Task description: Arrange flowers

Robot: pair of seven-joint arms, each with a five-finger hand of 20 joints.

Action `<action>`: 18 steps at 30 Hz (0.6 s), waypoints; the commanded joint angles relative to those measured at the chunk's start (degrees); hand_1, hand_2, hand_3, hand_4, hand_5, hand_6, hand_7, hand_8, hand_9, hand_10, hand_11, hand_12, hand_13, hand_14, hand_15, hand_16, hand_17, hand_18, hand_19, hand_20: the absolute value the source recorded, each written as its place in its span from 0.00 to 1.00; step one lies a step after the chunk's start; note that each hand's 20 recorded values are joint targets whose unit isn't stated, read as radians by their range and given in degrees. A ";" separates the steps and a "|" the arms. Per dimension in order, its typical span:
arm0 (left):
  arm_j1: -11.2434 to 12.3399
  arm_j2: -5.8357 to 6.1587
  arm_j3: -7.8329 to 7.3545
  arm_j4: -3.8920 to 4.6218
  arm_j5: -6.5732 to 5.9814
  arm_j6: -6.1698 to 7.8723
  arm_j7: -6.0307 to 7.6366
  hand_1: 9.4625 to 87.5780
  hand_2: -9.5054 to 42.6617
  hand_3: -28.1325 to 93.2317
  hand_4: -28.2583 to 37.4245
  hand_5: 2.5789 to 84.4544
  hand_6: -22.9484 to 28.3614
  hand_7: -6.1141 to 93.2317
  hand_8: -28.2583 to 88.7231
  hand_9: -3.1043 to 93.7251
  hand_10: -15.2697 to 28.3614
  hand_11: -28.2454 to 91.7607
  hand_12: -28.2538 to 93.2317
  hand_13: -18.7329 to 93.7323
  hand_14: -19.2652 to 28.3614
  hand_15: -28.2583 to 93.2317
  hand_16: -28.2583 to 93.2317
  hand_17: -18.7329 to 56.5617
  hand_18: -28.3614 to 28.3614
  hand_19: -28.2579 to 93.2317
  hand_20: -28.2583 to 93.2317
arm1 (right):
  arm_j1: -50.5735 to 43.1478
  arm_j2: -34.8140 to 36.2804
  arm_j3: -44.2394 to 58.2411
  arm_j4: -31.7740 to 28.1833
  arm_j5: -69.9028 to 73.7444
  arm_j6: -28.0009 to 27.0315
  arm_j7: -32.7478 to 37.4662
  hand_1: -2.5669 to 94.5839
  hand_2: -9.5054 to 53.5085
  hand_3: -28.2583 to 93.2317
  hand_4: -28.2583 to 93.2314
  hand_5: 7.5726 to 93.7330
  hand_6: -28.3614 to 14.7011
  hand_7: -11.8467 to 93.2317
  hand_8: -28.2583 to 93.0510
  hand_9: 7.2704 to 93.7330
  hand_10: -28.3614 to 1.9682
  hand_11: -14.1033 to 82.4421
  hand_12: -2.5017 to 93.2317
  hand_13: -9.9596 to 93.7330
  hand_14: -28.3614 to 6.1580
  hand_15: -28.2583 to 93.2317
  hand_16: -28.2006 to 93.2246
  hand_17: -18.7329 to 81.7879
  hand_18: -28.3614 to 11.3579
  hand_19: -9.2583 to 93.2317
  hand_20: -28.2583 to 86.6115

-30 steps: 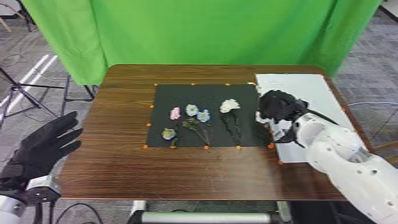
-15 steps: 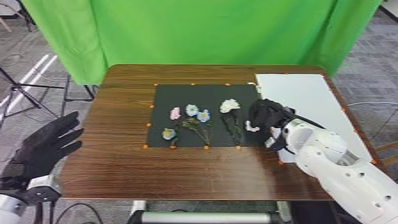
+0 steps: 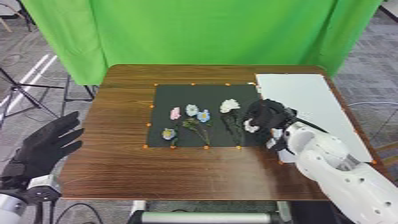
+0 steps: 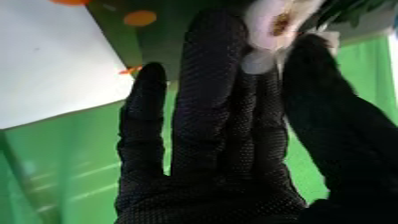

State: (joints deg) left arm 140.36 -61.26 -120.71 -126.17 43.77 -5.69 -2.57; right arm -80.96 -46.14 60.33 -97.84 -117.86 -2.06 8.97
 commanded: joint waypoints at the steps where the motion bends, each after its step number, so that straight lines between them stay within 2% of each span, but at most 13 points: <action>1: 0.28 -0.51 -0.10 -0.12 0.02 -0.51 -0.19 0.18 0.14 0.80 0.00 0.28 0.49 0.24 0.16 0.24 0.57 0.33 0.38 0.30 0.67 0.36 0.28 0.09 0.83 0.53 0.31 | -3.73 -0.40 3.88 -2.50 -0.43 1.82 -1.29 0.31 0.00 0.94 0.00 0.50 0.68 0.35 0.10 0.63 0.60 0.33 0.22 0.85 0.80 0.59 0.48 0.43 0.31 0.76 0.63; 6: -0.16 -0.55 -0.10 0.02 0.12 -0.66 -0.25 0.18 0.14 0.80 0.00 0.28 0.49 0.24 0.16 0.24 0.57 0.33 0.38 0.30 0.67 0.36 0.29 0.09 0.83 0.53 0.31 | -6.65 -1.06 8.24 -4.81 4.62 3.16 -3.32 0.28 0.00 0.94 0.00 0.45 0.63 0.33 0.11 0.56 0.57 0.30 0.22 0.84 0.75 0.58 0.47 0.41 0.29 0.76 0.63; 10: 0.00 -0.68 -0.24 -0.10 0.06 -0.72 -0.29 0.18 0.14 0.80 0.00 0.28 0.49 0.24 0.16 0.24 0.57 0.33 0.38 0.30 0.67 0.36 0.28 0.09 0.83 0.53 0.31 | -9.05 -1.61 11.74 -6.78 10.13 0.81 -5.64 0.26 0.00 0.94 0.00 0.44 0.62 0.33 0.12 0.56 0.55 0.30 0.22 0.82 0.72 0.59 0.46 0.40 0.27 0.75 0.63; 12: -0.10 -0.55 -0.20 -0.19 0.09 -0.51 -0.01 0.18 0.14 0.80 0.00 0.28 0.49 0.24 0.16 0.24 0.57 0.33 0.38 0.30 0.67 0.36 0.28 0.09 0.83 0.53 0.31 | -11.20 -1.42 12.99 -7.98 12.17 4.08 -5.96 0.26 0.00 0.94 0.00 0.44 0.62 0.33 0.12 0.55 0.55 0.31 0.23 0.77 0.69 0.60 0.46 0.39 0.26 0.75 0.64; 13: -0.01 -0.43 0.00 -0.30 0.42 0.38 1.01 0.18 0.14 0.80 0.00 0.28 0.49 0.24 0.16 0.24 0.57 0.33 0.38 0.30 0.67 0.36 0.28 0.09 0.83 0.53 0.31 | -12.41 -1.78 14.12 -8.54 13.89 5.92 -6.43 0.25 0.01 0.94 0.00 0.43 0.61 0.32 0.12 0.52 0.55 0.31 0.23 0.73 0.66 0.61 0.44 0.37 0.25 0.74 0.64; 14: 0.06 -0.31 0.24 -0.53 1.01 1.95 2.00 0.18 0.14 0.80 0.00 0.28 0.49 0.24 0.16 0.24 0.57 0.33 0.38 0.30 0.67 0.36 0.28 0.09 0.83 0.53 0.31 | -13.59 -2.23 15.22 -8.93 16.93 7.99 -7.29 0.24 0.04 0.94 0.00 0.40 0.59 0.31 0.13 0.47 0.53 0.31 0.24 0.64 0.61 0.60 0.41 0.35 0.25 0.73 0.63; 16: 0.12 -0.42 0.53 -1.09 3.30 4.65 3.49 0.18 0.14 0.80 0.00 0.28 0.49 0.24 0.16 0.24 0.57 0.33 0.38 0.30 0.67 0.36 0.28 0.09 0.83 0.53 0.31 | -16.39 -3.36 17.48 -9.70 26.11 12.70 -10.86 0.22 0.08 0.95 0.01 0.37 0.58 0.32 0.13 0.43 0.52 0.30 0.25 0.57 0.58 0.58 0.40 0.34 0.24 0.71 0.62; 17: 0.19 -0.42 0.79 -1.40 3.78 6.13 4.32 0.18 0.14 0.80 0.00 0.28 0.49 0.24 0.16 0.23 0.57 0.33 0.38 0.30 0.67 0.36 0.28 0.09 0.83 0.53 0.31 | -18.04 -4.64 19.65 -10.13 30.89 12.34 -13.08 0.21 0.13 0.96 0.02 0.34 0.57 0.31 0.13 0.38 0.53 0.29 0.25 0.48 0.56 0.55 0.39 0.31 0.24 0.66 0.60; 18: 0.49 -0.39 1.14 -1.81 3.78 7.78 5.51 0.18 0.14 0.80 0.00 0.28 0.49 0.24 0.16 0.23 0.57 0.33 0.38 0.30 0.66 0.36 0.28 0.09 0.83 0.53 0.31 | -19.15 -5.89 21.53 -10.44 36.42 10.84 -15.14 0.21 0.15 0.96 0.02 0.33 0.58 0.31 0.13 0.36 0.53 0.29 0.26 0.45 0.55 0.52 0.40 0.30 0.24 0.64 0.59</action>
State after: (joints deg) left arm 140.06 -61.44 -120.66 -126.27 44.22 -5.28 -1.83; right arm -91.87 -47.99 74.99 -105.90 -102.16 -0.02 2.83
